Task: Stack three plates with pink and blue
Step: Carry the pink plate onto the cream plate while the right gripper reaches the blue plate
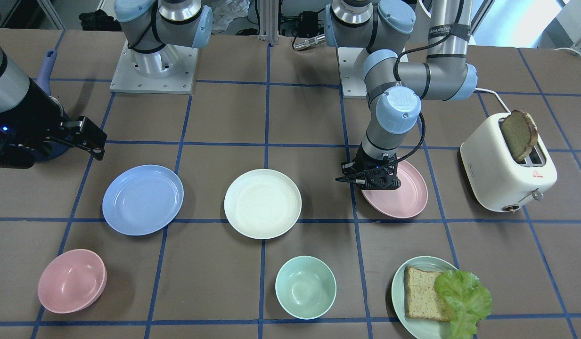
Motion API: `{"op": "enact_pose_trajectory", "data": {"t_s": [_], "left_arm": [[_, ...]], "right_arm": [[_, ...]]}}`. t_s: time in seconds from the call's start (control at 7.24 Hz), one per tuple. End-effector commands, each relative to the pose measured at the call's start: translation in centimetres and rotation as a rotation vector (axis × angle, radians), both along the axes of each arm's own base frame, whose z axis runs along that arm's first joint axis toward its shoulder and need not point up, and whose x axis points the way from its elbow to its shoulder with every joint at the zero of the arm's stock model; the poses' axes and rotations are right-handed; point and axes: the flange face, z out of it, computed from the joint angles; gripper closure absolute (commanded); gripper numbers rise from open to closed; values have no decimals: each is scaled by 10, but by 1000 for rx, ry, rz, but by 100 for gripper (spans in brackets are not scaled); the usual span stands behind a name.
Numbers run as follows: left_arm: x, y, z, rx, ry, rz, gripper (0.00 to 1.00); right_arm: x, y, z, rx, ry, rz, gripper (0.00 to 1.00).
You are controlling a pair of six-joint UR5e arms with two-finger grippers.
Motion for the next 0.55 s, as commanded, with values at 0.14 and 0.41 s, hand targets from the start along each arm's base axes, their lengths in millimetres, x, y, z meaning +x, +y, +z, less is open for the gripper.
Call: {"op": "enact_pose_trajectory", "data": {"t_s": [0.14, 0.41], "left_arm": [[-88, -34, 66, -34, 32, 72, 100], [-167, -51, 98, -72, 124, 142, 100]], "right_arm": [[-33, 9, -56, -13, 18, 37, 2], [-66, 22, -112, -66, 30, 24, 18]]}}
